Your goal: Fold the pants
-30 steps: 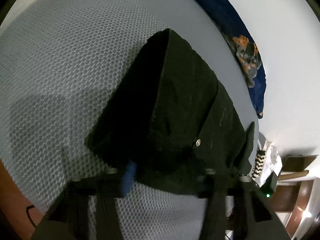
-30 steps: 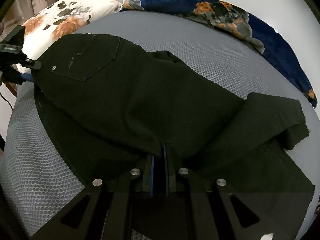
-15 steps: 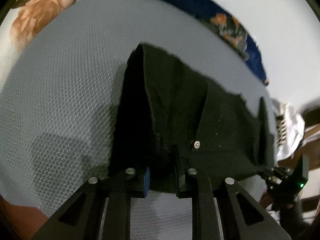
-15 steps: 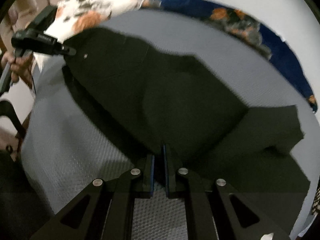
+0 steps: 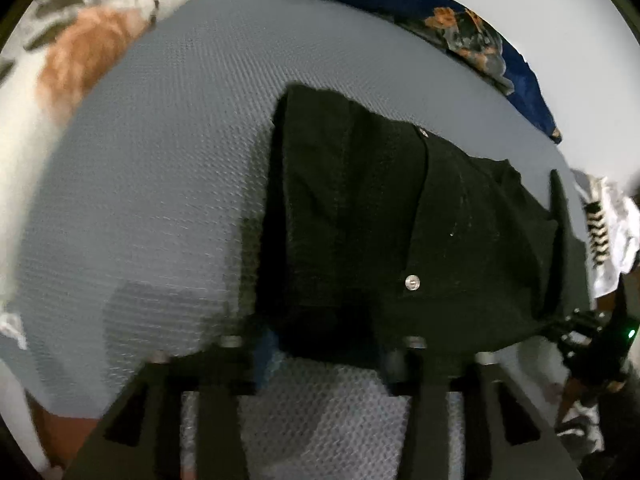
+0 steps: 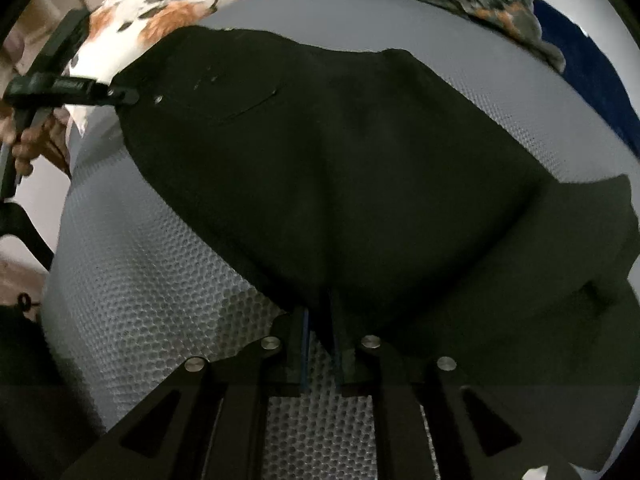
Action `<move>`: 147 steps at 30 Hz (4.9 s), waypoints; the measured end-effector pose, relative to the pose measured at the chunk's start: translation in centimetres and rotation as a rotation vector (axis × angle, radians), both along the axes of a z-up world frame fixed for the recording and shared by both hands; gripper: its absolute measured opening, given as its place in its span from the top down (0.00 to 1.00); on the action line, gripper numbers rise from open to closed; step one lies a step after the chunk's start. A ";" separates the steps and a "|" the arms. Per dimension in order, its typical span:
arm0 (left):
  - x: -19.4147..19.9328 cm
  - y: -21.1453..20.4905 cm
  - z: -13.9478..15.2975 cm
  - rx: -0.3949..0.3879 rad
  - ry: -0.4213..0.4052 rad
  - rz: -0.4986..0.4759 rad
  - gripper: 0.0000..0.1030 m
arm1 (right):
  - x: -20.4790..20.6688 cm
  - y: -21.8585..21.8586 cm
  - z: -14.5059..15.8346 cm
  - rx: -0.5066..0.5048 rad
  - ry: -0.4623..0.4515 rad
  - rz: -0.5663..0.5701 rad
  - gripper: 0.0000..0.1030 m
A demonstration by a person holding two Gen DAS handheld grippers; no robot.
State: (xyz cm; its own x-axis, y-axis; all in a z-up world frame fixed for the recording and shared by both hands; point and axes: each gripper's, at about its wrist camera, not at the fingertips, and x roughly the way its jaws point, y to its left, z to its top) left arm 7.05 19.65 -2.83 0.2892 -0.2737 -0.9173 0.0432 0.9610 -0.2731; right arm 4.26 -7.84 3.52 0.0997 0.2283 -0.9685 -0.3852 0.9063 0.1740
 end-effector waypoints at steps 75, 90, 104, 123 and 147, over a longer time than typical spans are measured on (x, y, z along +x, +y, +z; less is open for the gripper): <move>-5.8 -31.8 -1.3 -0.043 -0.181 -0.715 0.92 | 8.4 -25.3 -2.5 0.481 -0.064 -0.804 0.66; -4.6 -31.8 -1.6 -0.057 -0.122 -0.691 0.92 | 14.9 -37.0 -6.5 0.478 -0.097 -1.078 0.82; -4.9 -31.6 -1.6 -0.046 -0.144 -0.694 0.92 | 6.6 -37.7 4.1 0.081 -0.326 -0.987 0.96; -6.2 -32.8 -1.8 -0.006 -0.192 -0.783 0.91 | -11.4 -41.3 2.2 -0.177 -0.203 -1.268 0.99; -1.4 -26.4 2.0 -0.063 -0.214 -0.562 0.71 | -13.6 -43.0 1.5 -0.159 -0.186 -1.313 0.99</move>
